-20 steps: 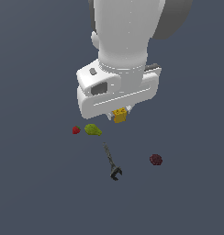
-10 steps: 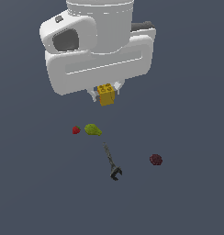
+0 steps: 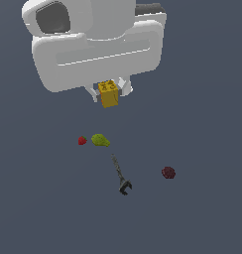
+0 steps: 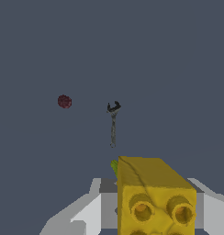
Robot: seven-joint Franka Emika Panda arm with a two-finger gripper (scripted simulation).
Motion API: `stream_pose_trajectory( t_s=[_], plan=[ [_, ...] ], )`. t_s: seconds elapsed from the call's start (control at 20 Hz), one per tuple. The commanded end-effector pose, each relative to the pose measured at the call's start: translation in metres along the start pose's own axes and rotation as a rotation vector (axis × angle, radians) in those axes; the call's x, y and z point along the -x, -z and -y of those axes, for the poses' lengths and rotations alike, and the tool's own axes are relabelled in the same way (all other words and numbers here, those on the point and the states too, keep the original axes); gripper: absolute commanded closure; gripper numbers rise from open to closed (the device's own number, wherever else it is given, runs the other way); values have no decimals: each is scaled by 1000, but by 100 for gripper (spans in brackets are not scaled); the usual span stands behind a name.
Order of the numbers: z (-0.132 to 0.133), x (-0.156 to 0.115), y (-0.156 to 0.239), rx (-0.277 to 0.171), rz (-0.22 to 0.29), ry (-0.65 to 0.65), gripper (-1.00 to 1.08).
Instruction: Pick up a designated object from a clutter of objects.
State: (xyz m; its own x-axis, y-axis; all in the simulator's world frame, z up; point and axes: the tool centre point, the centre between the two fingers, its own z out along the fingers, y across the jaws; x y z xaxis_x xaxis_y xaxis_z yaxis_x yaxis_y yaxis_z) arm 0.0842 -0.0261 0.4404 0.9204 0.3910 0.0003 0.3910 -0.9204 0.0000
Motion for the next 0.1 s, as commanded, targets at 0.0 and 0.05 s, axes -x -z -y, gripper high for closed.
stream_pose_trajectory(
  t_s=[0.0,0.05],
  plan=[
    [0,0,0,0,0,1,108],
    [0,-1,0,0,0,1,108]
  ],
)
